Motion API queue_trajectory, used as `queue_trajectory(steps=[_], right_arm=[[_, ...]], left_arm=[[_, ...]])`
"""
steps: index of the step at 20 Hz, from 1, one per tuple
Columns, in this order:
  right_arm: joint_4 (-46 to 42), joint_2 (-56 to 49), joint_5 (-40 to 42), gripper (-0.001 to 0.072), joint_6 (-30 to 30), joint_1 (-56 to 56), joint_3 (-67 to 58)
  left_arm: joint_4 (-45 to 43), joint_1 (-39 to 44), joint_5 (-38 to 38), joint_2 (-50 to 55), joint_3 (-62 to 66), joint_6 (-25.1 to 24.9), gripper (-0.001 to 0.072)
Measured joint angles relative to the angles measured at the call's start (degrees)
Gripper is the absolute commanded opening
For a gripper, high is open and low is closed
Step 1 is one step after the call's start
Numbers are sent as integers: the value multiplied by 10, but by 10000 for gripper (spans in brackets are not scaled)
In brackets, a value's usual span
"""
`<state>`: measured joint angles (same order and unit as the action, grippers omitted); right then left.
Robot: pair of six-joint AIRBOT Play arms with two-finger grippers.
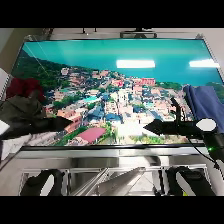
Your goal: Fold the shirts.
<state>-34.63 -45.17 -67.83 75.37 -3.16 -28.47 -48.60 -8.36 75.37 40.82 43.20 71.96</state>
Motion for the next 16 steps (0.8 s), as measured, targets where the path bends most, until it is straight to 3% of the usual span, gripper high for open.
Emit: queue_trajectory(steps=[5,6,7,10,16], right_arm=[[0,0,-1,13,0,0,0],[0,0,-1,13,0,0,0],[0,0,-1,13,0,0,0],[0,0,-1,13,0,0,0],[0,0,0,13,0,0,0]], left_arm=[[-113,-189,-78,104,200,0,339],[-124,-223,-90,144,242,0,371],[-132,-249,-100,185,283,0,720],[-146,-290,-122,331,405,0,720],[-161,-276,-154,649,638,-8,712]])
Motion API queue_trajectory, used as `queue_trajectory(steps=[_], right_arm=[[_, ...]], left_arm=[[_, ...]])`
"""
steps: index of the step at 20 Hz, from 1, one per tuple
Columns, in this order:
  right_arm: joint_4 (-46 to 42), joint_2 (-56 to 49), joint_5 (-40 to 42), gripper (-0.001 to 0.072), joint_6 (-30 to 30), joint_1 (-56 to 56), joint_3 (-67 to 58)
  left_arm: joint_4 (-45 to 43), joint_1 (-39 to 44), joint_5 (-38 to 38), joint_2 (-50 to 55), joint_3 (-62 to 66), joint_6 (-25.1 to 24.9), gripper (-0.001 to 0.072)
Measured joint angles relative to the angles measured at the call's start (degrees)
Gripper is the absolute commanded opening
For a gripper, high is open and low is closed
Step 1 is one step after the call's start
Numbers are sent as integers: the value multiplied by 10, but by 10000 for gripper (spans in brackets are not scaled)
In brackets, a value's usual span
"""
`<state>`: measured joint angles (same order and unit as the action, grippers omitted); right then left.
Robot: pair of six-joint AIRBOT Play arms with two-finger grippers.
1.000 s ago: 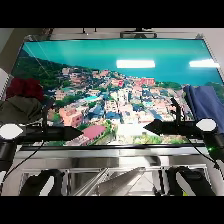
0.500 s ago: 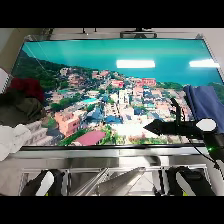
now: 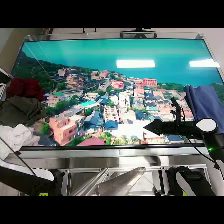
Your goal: Fold the shirts.
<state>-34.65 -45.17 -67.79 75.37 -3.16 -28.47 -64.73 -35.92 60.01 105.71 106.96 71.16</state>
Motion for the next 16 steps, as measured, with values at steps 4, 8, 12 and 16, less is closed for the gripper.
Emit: queue_trajectory(steps=[4,8,12,16], right_arm=[[0,0,0,14,0,0,0],[0,0,0,14,0,0,0],[0,0,0,14,0,0,0],[0,0,-1,14,0,0,0]], left_arm=[[-24,22,-12,136,79,-3,6],[-37,45,-7,157,93,-5,21],[-31,84,-2,70,97,-5,23],[66,153,14,-64,98,-4,23]])
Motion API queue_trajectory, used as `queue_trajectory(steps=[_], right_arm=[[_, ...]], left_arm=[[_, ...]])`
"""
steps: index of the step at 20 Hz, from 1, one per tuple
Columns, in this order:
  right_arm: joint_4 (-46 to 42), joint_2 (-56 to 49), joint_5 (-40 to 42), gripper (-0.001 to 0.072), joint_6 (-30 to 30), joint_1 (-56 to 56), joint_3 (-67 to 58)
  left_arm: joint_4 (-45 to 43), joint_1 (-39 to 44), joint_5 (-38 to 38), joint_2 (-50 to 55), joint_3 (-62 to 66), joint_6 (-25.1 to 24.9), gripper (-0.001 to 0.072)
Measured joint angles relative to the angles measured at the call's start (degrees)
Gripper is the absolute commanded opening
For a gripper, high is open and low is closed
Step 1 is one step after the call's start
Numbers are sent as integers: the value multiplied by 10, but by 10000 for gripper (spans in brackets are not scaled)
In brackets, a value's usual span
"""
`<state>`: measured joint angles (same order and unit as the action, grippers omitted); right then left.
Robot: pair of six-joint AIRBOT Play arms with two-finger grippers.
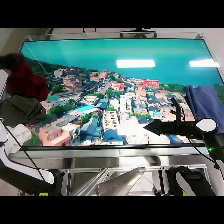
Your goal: Fold the shirts.
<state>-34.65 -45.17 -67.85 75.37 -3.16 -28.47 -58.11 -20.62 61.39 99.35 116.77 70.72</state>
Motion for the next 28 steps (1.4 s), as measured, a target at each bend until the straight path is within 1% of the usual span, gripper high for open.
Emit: queue_trajectory(steps=[2,4,7,10,11,12,13,16,19,22,24,26,28], right_arm=[[0,0,0,14,0,0,0],[0,0,0,13,0,0,0],[0,0,-1,14,0,0,0],[0,0,-1,13,0,0,0],[0,0,-1,13,0,0,0],[0,0,-1,14,0,0,0],[0,0,-1,13,0,0,0],[0,0,0,14,0,0,0],[0,0,0,14,0,0,0],[2,0,3,13,0,0,0],[2,0,5,14,0,0,0],[4,0,21,14,0,0,0],[11,0,39,14,0,0,0]], left_arm=[[49,52,24,-59,-1,3,23],[79,112,53,-106,-11,13,23],[96,206,84,-156,-59,30,23],[96,279,94,-177,-122,50,24],[91,300,96,-181,-148,54,135],[88,316,96,-184,-173,57,447],[83,331,93,-186,-200,59,720],[73,349,92,-188,-256,67,713],[69,323,124,-190,-267,78,711],[67,255,170,-191,-272,86,714],[65,195,186,-191,-297,87,720],[65,139,190,-188,-337,64,720],[65,90,177,-170,-372,39,695]])
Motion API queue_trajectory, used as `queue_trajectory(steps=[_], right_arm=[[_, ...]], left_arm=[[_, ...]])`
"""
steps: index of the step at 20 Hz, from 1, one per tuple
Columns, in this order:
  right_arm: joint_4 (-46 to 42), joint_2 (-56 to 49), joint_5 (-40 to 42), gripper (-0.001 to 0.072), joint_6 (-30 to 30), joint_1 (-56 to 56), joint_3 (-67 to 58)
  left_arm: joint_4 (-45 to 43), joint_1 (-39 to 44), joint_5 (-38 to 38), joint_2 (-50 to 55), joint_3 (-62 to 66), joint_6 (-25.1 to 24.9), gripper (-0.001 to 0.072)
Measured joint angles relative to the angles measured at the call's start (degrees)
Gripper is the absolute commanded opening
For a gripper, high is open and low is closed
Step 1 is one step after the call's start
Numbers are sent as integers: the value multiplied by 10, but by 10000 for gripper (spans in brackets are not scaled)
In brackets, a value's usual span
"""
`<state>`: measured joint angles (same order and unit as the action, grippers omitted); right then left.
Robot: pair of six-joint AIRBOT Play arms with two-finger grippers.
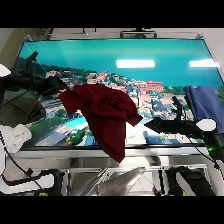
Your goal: Fold the shirts.
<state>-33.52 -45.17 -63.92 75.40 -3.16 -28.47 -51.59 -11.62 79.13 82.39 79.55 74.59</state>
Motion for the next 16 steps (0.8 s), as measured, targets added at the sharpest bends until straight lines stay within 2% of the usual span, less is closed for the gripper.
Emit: queue_trajectory(steps=[4,5,6,7,12,16], right_arm=[[13,-3,33,21,0,0,0],[16,-6,35,47,0,0,0],[19,-11,37,212,5,0,0],[21,-18,36,317,11,1,0],[26,-37,17,312,43,30,32],[27,-20,34,313,80,60,82]], left_arm=[[0,-53,-26,82,1,-44,695],[1,-57,-32,108,16,-57,695],[1,-59,-39,139,37,-69,696],[1,-59,-51,168,60,-78,695],[2,-47,-113,308,214,-103,695],[4,-24,-134,392,325,-119,695]])
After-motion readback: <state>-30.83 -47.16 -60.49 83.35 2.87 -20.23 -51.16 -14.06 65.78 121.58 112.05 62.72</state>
